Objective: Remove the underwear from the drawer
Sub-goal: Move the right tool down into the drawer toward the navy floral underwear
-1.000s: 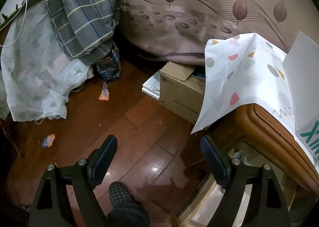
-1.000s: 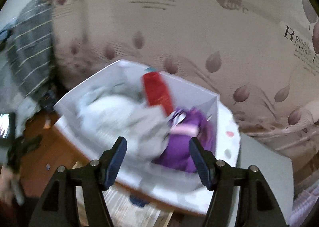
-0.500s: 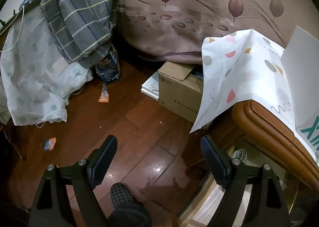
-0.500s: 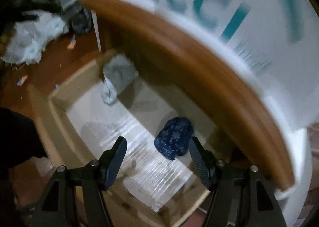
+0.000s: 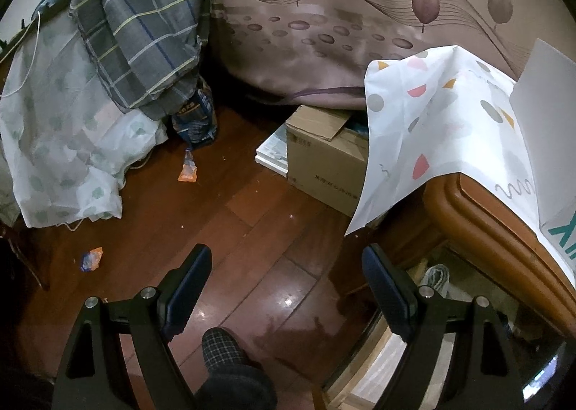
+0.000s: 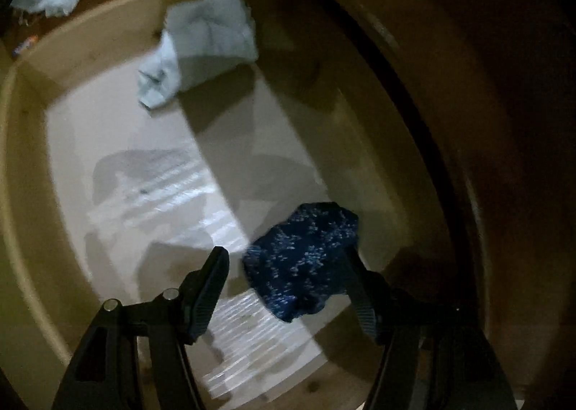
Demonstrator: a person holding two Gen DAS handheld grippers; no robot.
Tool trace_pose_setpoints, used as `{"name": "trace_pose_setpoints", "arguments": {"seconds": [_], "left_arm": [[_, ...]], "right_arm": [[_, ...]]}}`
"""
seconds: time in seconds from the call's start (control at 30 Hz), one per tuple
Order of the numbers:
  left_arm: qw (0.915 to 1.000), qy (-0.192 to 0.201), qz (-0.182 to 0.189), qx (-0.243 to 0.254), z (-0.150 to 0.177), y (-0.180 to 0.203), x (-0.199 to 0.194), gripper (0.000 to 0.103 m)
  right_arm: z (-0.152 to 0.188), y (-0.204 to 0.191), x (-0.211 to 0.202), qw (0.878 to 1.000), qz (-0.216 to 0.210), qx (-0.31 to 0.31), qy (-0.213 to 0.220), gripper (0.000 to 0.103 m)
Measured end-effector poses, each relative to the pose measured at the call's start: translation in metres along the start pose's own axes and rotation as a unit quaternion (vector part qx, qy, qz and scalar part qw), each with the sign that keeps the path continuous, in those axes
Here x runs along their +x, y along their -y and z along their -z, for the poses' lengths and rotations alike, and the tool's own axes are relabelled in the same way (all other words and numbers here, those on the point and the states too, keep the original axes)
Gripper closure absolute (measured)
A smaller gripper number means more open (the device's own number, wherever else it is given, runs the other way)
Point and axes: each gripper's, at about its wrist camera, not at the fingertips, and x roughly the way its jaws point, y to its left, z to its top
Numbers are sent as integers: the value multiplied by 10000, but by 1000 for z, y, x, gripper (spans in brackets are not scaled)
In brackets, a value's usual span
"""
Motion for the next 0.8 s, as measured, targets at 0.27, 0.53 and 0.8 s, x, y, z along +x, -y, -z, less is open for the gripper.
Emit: {"name": "trace_pose_setpoints", "arguments": {"seconds": [0.27,0.53,0.8], "left_arm": [[10000,3,-36,37,-1,2,1,20],[9999,29,-62,103,-2,3,3,20],[9999,2,-37,135,-1,5,2,20]], "right_arm": [[0,8,44,9994,-162,200,-223,39],[5,25,62,9949,-717,674,-220,50],[10,17,59,9876,-1449,418,-445,67]]}}
